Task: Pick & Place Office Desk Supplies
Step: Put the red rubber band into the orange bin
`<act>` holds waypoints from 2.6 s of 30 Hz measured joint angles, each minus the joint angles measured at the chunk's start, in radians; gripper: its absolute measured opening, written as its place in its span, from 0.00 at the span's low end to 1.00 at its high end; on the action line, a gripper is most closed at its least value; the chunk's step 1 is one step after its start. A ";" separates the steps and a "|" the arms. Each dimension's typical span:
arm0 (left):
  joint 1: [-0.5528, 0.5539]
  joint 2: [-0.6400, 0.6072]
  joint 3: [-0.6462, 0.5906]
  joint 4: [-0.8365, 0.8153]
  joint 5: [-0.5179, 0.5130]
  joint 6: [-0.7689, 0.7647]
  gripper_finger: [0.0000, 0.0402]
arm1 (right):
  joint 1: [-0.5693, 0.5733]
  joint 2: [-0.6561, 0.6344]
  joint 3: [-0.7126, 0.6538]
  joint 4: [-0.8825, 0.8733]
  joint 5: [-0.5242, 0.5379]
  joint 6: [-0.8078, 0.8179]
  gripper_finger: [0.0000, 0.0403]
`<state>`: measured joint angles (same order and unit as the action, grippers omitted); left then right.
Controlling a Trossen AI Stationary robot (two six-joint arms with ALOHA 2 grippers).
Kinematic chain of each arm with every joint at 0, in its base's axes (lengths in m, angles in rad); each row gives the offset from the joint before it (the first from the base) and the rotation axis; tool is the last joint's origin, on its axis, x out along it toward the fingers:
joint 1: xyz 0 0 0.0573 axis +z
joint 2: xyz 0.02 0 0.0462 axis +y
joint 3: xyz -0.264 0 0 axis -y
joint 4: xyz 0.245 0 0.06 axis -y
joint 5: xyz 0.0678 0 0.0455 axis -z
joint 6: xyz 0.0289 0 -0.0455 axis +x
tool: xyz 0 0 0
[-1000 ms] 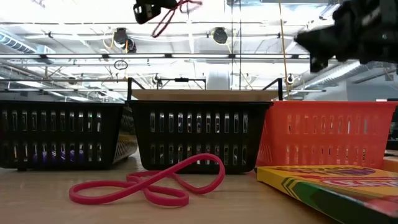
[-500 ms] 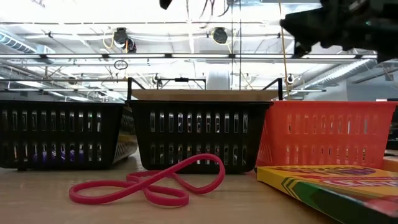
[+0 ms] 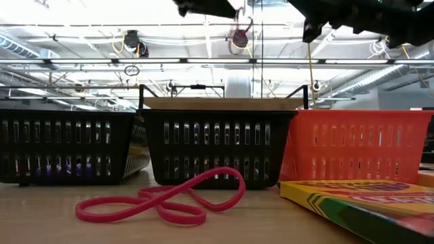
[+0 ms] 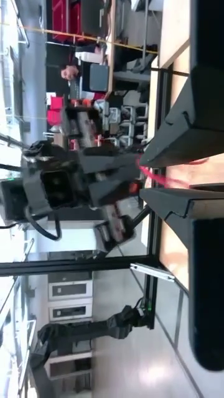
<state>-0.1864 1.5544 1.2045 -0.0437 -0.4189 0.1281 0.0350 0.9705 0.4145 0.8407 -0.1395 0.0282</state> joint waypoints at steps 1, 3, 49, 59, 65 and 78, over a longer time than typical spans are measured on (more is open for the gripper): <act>0.011 0.002 -0.001 0.016 0.016 0.008 0.00 | 0.000 0.000 -0.001 -0.003 0.003 -0.005 0.15; 0.034 0.001 0.000 0.085 0.070 0.022 0.00 | 0.000 0.004 0.000 -0.009 0.006 -0.011 0.15; 0.119 0.072 0.001 0.280 0.314 0.046 0.00 | 0.004 0.120 0.000 0.064 -0.023 0.076 0.15; 0.119 0.072 0.001 0.280 0.314 0.046 0.00 | 0.006 0.121 0.000 0.061 -0.023 0.087 0.15; 0.119 0.072 0.001 0.280 0.314 0.046 0.00 | 0.006 0.121 0.000 0.058 -0.023 0.091 0.15; 0.119 0.072 0.001 0.280 0.313 0.046 0.00 | 0.006 0.121 0.000 0.059 -0.049 0.110 0.15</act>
<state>-0.0677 1.6260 1.2053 0.2363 -0.1055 0.1745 0.0414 1.0912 0.4141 0.9000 -0.1886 0.1379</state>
